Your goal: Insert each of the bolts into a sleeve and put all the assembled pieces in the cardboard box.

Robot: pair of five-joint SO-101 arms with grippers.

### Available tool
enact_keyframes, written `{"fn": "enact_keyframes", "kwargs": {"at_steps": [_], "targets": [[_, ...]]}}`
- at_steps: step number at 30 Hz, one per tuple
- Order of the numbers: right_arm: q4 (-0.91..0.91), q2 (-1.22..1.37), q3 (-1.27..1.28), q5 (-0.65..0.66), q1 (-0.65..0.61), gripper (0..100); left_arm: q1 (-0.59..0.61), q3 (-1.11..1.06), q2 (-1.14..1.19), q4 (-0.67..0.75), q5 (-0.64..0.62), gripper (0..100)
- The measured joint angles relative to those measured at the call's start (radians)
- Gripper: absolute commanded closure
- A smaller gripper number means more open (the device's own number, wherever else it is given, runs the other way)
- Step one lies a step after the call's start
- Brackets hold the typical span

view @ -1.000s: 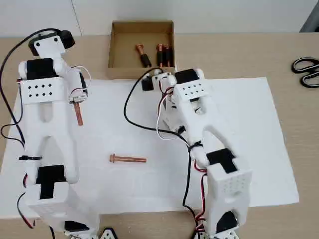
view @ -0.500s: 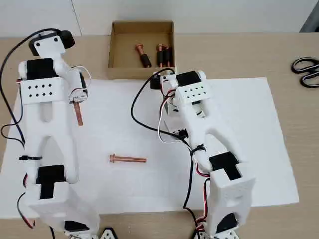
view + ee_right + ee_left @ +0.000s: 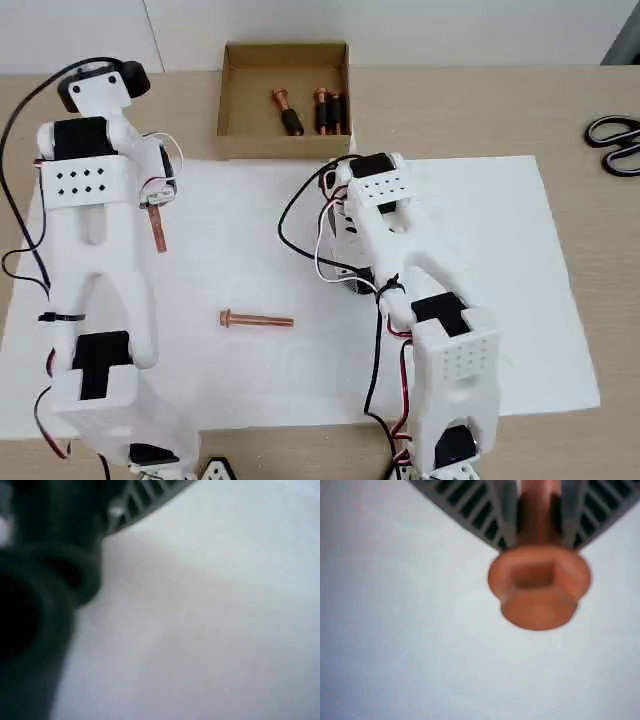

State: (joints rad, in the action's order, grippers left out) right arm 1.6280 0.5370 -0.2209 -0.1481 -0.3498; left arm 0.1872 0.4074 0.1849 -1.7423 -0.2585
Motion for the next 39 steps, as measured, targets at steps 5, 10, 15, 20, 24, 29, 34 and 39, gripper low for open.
{"fn": "enact_keyframes", "kwargs": {"at_steps": [5, 10, 15, 20, 24, 29, 34, 39], "targets": [[0.0, -0.002, -0.005, 0.0, -0.006, 88.2, 0.0, 0.0, 0.0, 0.0, 0.0, 99], [0.0, -0.012, -0.005, 0.0, -0.006, 87.9, 0.0, 0.0, 0.0, 0.0, 0.0, 99], [0.0, -0.012, -0.005, 0.011, -0.006, 87.9, 0.0, -0.002, 0.0, 0.0, 0.0, 99], [0.006, -0.012, -0.044, 0.014, -0.006, 86.7, 0.0, -0.002, 0.0, 0.0, 0.0, 99], [0.015, -0.012, -0.066, 0.017, -0.037, 83.8, -0.015, -0.058, -0.002, 0.012, 0.0, 99], [0.015, -0.012, -0.066, 0.02, -0.04, 83.8, -0.015, -0.11, -0.002, 0.038, 0.0, 99], [0.015, -0.012, -0.066, 0.02, -0.04, 83.8, -0.018, -0.11, -0.002, 0.044, 0.0, 99], [-0.018, -0.012, -0.066, 0.02, -0.04, 83.8, -0.02, -0.112, -0.002, 0.044, 0.0, 99]]}}
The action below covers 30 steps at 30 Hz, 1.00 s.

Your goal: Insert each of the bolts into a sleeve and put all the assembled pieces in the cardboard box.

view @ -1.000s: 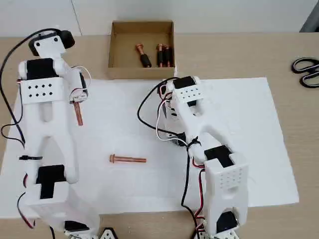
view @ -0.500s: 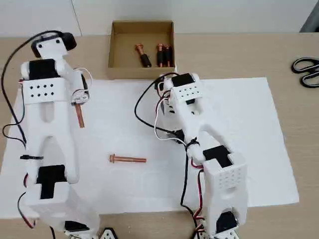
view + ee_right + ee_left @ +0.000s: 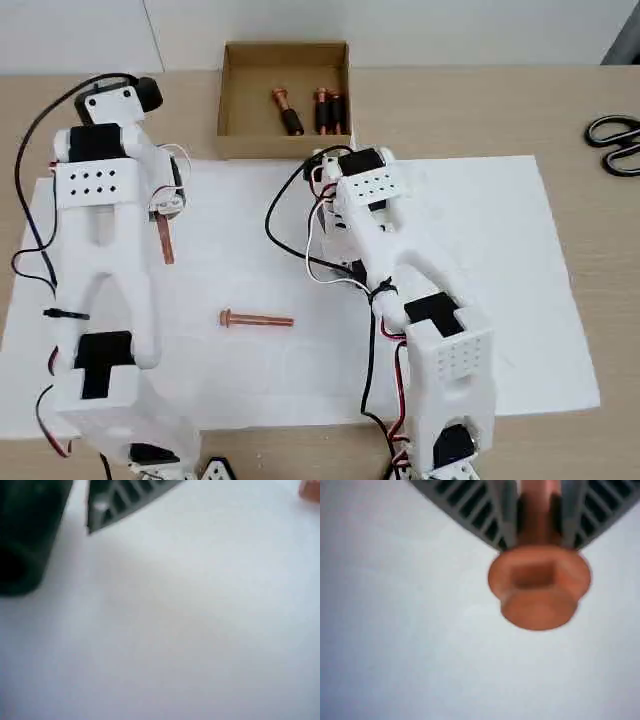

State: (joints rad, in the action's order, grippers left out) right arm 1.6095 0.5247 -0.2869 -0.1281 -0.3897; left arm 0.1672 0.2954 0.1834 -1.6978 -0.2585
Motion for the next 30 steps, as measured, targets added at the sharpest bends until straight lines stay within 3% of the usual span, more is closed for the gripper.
{"fn": "enact_keyframes", "kwargs": {"at_steps": [19, 30], "targets": [[-0.071, 0.063, -0.018, 0.0, 0.015, 84.2, -0.002, 0.0, 0.0, 0.0, 0.0, 99], [-0.071, 0.064, -0.018, 0.0, 0.052, 99.5, -0.002, 0.0, 0.0, 0.0, 0.0, 99]]}}
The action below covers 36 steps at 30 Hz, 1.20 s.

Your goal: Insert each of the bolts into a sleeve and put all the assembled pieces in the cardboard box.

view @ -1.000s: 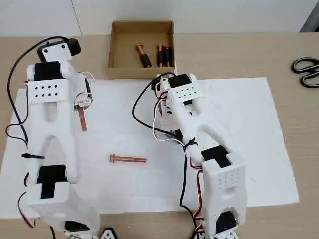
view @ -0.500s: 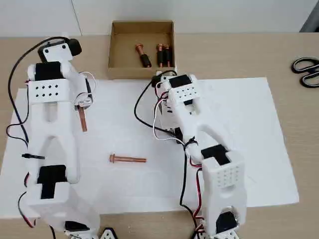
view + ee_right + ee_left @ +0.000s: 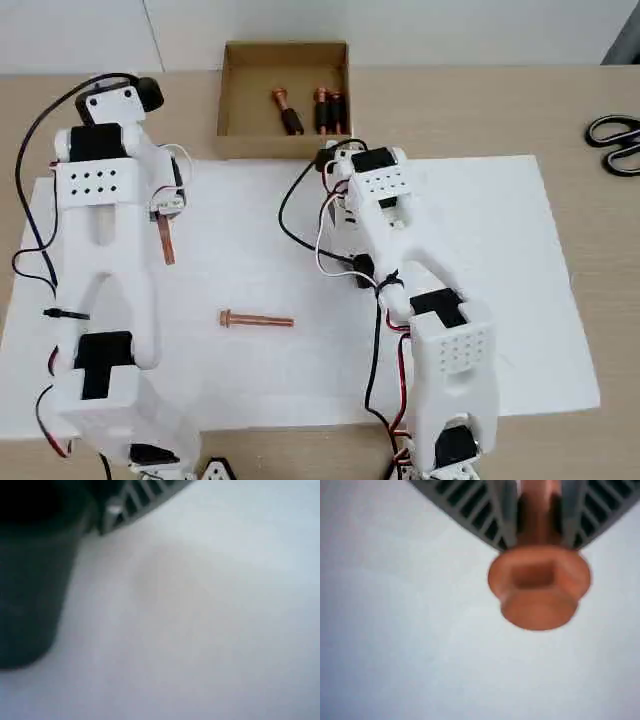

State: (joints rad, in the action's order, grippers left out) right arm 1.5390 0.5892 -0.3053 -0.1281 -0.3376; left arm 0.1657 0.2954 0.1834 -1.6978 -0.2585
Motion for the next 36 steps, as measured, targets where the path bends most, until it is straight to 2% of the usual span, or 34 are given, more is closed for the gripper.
{"fn": "enact_keyframes", "kwargs": {"at_steps": [9, 14, 20, 24, 28, 32, 36], "targets": [[0.074, -0.057, -0.009, 0.021, -0.002, 99.5, 0.0, 0.0, 0.0, 0.0, 0.0, 99], [0.124, -0.236, -0.008, 0.08, -0.02, 99.5, -0.008, 0.0, 0.0, 0.0, 0.012, 99], [0.11, -0.453, 0.064, 0.144, -0.035, 99.1, -0.075, 0.0, 0.0, 0.0, 0.058, 99], [-0.005, -0.532, 0.196, 0.187, -0.035, 99.1, -0.121, 0.0, 0.0, 0.0, 0.071, 99], [-0.221, -0.671, 0.41, 0.189, -0.015, 99.1, -0.141, 0.0, 0.0, 0.0, 0.071, 99], [-0.433, -0.907, 0.669, 0.189, -0.017, 99.5, -0.141, 0.0, 0.0, -0.002, 0.08, 99], [-0.563, -1.177, 0.898, 0.192, -0.017, 99.5, -0.141, 0.0, 0.0, -0.008, 0.083, 99]]}}
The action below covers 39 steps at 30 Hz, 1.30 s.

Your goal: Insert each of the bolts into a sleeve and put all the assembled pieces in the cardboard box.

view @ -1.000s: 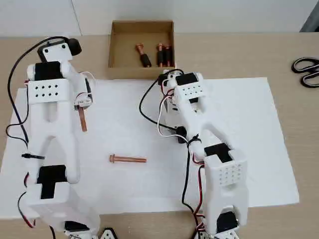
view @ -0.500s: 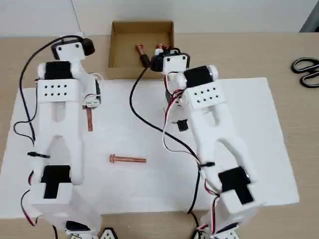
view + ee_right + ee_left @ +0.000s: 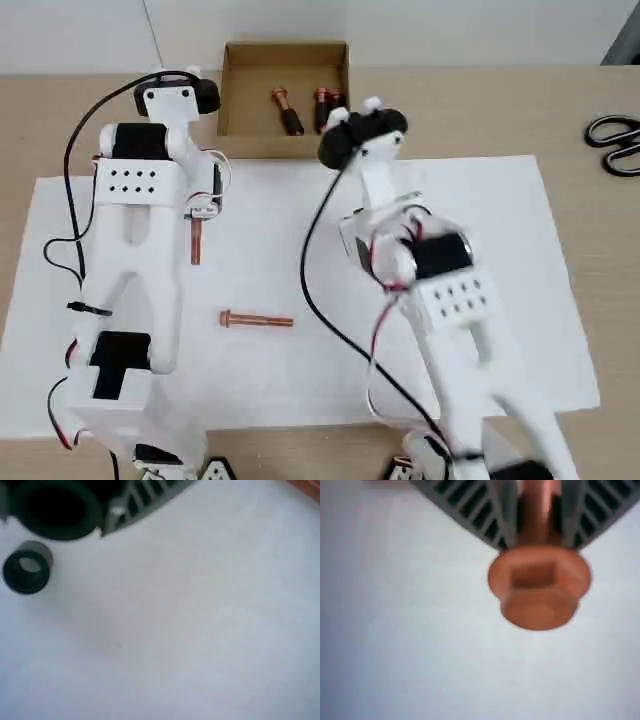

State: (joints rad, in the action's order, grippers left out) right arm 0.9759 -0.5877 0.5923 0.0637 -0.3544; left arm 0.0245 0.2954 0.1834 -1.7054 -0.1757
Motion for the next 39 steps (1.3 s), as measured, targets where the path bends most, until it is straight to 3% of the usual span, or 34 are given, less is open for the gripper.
{"fn": "enact_keyframes", "kwargs": {"at_steps": [4, 9, 19, 24, 29, 39], "targets": [[-0.011, -0.183, 0.173, -0.014, 0.0, 99.5, 0.0, 0.0, 0.0, -0.002, 0.026, 99], [-0.08, -0.391, 0.308, -0.244, 0.008, 99.5, 0.0, -0.003, 0.0, -0.002, 0.127, 99], [-0.388, -0.792, 0.744, -0.215, 0.005, 99.2, -0.023, -0.015, 0.0, -0.029, 0.147, 100], [-0.381, -1.005, 0.902, -0.299, -0.048, 99.4, -0.041, -0.015, 0.0, 0.04, -0.034, 100], [-0.298, -1.151, 0.982, -0.327, -0.095, 99.5, -0.144, -0.015, 0.0, 0.155, -0.155, 100], [-0.367, -1.203, 1.083, -0.33, -0.101, 99.5, -0.394, -0.015, 0.0, 0.33, -0.287, 100]]}}
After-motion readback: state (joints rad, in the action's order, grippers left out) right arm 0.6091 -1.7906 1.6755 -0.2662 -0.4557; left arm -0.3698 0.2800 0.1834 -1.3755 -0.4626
